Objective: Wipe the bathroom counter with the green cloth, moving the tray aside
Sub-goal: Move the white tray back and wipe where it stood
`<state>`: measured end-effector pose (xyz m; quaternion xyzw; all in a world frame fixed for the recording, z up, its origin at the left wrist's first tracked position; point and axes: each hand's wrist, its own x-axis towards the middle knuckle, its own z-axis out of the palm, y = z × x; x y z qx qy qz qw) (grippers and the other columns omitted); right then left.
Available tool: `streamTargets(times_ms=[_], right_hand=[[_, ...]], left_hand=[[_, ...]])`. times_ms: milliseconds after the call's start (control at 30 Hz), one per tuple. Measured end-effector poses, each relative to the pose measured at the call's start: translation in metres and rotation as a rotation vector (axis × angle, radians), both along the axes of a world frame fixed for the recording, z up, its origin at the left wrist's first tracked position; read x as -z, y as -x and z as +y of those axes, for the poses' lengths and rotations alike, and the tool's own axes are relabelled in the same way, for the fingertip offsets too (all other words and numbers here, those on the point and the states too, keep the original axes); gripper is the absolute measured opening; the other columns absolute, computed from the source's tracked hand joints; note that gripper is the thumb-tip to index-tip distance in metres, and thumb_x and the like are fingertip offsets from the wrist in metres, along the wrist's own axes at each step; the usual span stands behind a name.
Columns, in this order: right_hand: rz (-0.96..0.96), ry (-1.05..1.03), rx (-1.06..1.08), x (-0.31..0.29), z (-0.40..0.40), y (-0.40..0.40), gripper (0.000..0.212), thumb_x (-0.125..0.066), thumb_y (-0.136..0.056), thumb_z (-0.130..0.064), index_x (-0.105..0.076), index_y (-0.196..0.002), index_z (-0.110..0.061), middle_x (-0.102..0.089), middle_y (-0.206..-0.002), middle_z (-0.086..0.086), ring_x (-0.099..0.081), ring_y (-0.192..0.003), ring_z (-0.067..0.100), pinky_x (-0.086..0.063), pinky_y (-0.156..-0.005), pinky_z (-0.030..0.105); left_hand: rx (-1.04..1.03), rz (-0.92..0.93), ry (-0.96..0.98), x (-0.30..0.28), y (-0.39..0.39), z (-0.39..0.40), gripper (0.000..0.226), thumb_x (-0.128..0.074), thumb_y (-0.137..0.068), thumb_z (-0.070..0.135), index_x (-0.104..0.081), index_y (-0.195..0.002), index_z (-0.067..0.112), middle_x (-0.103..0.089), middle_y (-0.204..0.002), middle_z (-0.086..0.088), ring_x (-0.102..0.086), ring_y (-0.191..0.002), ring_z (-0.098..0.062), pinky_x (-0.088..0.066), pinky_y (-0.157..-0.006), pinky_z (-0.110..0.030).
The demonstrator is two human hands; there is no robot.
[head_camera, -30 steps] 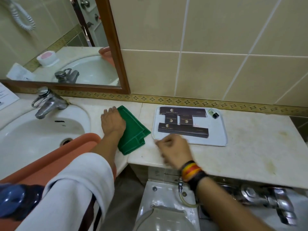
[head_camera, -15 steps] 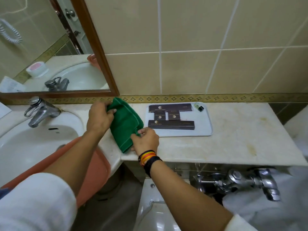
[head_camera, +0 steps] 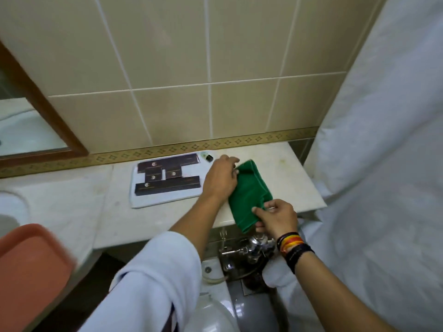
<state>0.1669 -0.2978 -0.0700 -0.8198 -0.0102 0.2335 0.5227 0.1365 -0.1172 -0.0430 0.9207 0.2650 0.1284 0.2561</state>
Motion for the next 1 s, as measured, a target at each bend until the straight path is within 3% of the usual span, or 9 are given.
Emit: streamTargets(times_ms=[67, 133, 233, 333, 433, 567, 733, 900, 1000], right_hand=[[-0.195, 0.342, -0.203, 0.006, -0.011, -0.014, 0.033, -0.080, -0.084, -0.037, -0.063, -0.091, -0.009, -0.071, -0.081, 0.012, -0.069, -0.071, 0.032, -0.059, -0.064, 0.043], [-0.581, 0.610, -0.253, 0.007, -0.015, -0.022, 0.038, -0.065, -0.091, -0.050, -0.066, -0.096, -0.012, -0.070, -0.092, 0.010, -0.064, -0.084, 0.032, -0.051, -0.065, 0.037], [-0.943, 0.471, -0.344, 0.007, 0.007, -0.027, 0.038, -0.050, -0.100, -0.039, -0.064, -0.122, -0.011, -0.065, -0.118, 0.014, -0.058, -0.109, 0.031, -0.052, -0.089, 0.045], [-0.889, 0.430, -0.743, 0.032, 0.046, -0.035, 0.054, -0.030, -0.107, -0.036, -0.038, -0.155, -0.013, -0.036, -0.163, 0.013, -0.028, -0.152, 0.029, -0.022, -0.124, 0.052], [-0.862, 0.535, -0.858, 0.055, 0.073, -0.045, 0.062, -0.014, -0.106, -0.040, -0.014, -0.163, -0.015, -0.014, -0.171, 0.004, -0.007, -0.158, 0.024, -0.005, -0.127, 0.050], [-0.829, 0.554, -0.802, 0.057, 0.107, -0.087, 0.063, -0.016, -0.105, -0.040, -0.015, -0.163, -0.016, -0.014, -0.172, 0.002, -0.006, -0.158, 0.024, -0.004, -0.127, 0.049], [-0.826, 0.556, -0.815, 0.056, 0.126, -0.136, 0.064, -0.020, -0.105, -0.047, -0.017, -0.163, -0.017, -0.015, -0.171, 0.002, -0.008, -0.158, 0.023, -0.004, -0.128, 0.046], [-0.762, 0.588, -0.681, 0.060, 0.030, -0.102, 0.067, -0.016, -0.105, -0.054, -0.015, -0.163, -0.020, -0.012, -0.170, 0.002, -0.009, -0.157, 0.024, -0.004, -0.127, 0.047], [-0.740, 0.621, -0.533, 0.063, -0.026, -0.098, 0.065, -0.020, -0.104, -0.047, -0.024, -0.161, -0.016, -0.023, -0.168, 0.005, -0.020, -0.155, 0.027, -0.012, -0.127, 0.050]], left_hand=[[0.042, 0.011, -0.098, 0.018, 0.013, -0.017, 0.042, -0.052, -0.104, 0.016, -0.057, -0.145, 0.013, -0.061, -0.139, -0.011, -0.059, -0.126, -0.030, -0.051, -0.106, -0.043], [0.090, 0.018, -0.200, 0.035, 0.040, -0.031, 0.047, -0.052, -0.103, 0.016, -0.052, -0.150, 0.010, -0.057, -0.148, -0.011, -0.055, -0.134, -0.028, -0.045, -0.116, -0.041], [0.181, 0.050, -0.319, 0.061, 0.083, -0.032, 0.051, -0.054, -0.101, 0.014, -0.051, -0.151, 0.005, -0.054, -0.153, -0.016, -0.053, -0.141, -0.031, -0.043, -0.119, -0.045], [0.257, 0.116, -0.355, 0.083, 0.114, -0.017, 0.055, -0.042, -0.103, 0.020, -0.044, -0.156, 0.006, -0.047, -0.160, -0.016, -0.046, -0.149, -0.030, -0.042, -0.120, -0.046], [0.351, 0.137, -0.345, 0.091, 0.120, -0.003, 0.057, -0.036, -0.106, 0.024, -0.035, -0.161, 0.010, -0.038, -0.167, -0.012, -0.036, -0.155, -0.025, -0.034, -0.125, -0.042], [0.512, 0.143, -0.342, 0.090, 0.102, 0.015, 0.062, -0.038, -0.107, 0.025, -0.023, -0.166, 0.015, -0.020, -0.174, -0.005, -0.016, -0.162, -0.017, -0.016, -0.132, -0.037], [0.606, 0.179, -0.283, 0.087, 0.087, 0.027, 0.061, -0.035, -0.110, 0.029, -0.015, -0.167, 0.019, -0.010, -0.176, 0.001, -0.006, -0.163, -0.011, -0.014, -0.132, -0.038], [0.605, 0.190, -0.252, 0.089, 0.089, 0.026, 0.061, -0.036, -0.111, 0.029, -0.013, -0.167, 0.020, -0.007, -0.176, 0.003, -0.003, -0.163, -0.010, -0.014, -0.132, -0.039], [0.612, 0.177, -0.248, 0.091, 0.088, 0.028, 0.061, -0.037, -0.111, 0.028, -0.015, -0.167, 0.018, -0.008, -0.176, 0.001, -0.003, -0.163, -0.011, -0.016, -0.131, -0.040]])
